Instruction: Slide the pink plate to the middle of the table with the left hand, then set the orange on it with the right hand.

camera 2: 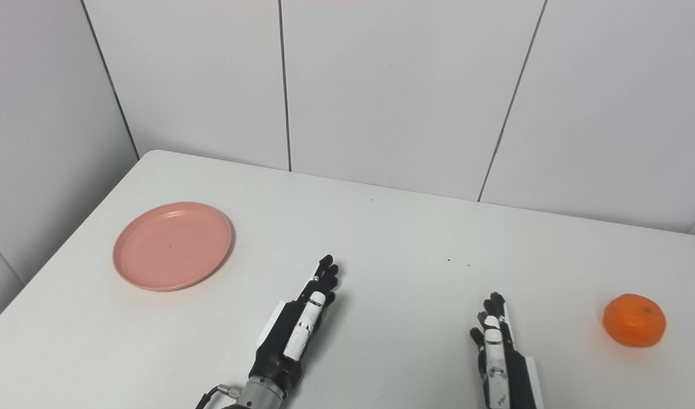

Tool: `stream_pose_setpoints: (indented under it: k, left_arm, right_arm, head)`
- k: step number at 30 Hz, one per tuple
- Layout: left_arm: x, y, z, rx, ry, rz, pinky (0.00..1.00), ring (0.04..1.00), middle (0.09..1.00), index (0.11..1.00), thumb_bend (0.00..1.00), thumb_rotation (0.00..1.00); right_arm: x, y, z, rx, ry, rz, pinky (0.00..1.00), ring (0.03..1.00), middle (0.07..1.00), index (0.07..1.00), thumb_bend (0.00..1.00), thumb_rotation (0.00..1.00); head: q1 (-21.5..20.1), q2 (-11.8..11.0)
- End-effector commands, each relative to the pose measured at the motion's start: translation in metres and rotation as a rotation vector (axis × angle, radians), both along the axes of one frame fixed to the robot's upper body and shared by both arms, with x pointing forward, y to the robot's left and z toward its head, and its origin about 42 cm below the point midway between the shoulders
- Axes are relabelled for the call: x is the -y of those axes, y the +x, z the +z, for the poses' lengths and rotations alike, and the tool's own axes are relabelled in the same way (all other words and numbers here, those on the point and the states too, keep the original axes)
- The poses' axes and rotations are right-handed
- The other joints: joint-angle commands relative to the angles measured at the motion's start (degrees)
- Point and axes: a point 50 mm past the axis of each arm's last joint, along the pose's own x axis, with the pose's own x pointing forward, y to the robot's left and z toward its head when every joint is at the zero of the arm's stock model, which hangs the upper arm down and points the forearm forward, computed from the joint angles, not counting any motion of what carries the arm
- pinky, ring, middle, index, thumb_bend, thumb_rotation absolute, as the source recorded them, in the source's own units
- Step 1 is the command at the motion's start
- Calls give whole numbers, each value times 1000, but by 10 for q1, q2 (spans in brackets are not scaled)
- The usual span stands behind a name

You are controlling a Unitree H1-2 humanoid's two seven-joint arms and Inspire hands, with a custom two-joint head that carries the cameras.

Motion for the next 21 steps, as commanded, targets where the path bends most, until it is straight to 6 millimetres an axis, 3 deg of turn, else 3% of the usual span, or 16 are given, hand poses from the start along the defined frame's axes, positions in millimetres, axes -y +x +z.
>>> stream_pose_setpoints:
  k: [1, 9, 21]
  left_arm:
    - [5, 2, 10, 40, -11, -30, 977, 993, 1000, 995, 374, 1000]
    - [-2, 5, 17, 77, -23, -48, 992, 996, 1000, 996, 383, 1000]
    - [-20, 16, 53, 164, -3, -78, 988, 985, 990, 974, 417, 1000]
  right_arm:
    - [-1, 0, 12, 65, 3, -1, 1000, 1000, 1000, 1000, 165, 1000]
    - [-1, 1, 11, 60, 16, 4, 1000, 1000, 1000, 1000, 163, 1000]
    - [-1, 2, 12, 61, -11, -1, 1000, 1000, 1000, 1000, 171, 1000]
  head:
    - [0, 1]
    - [1, 2]
    - [7, 2]
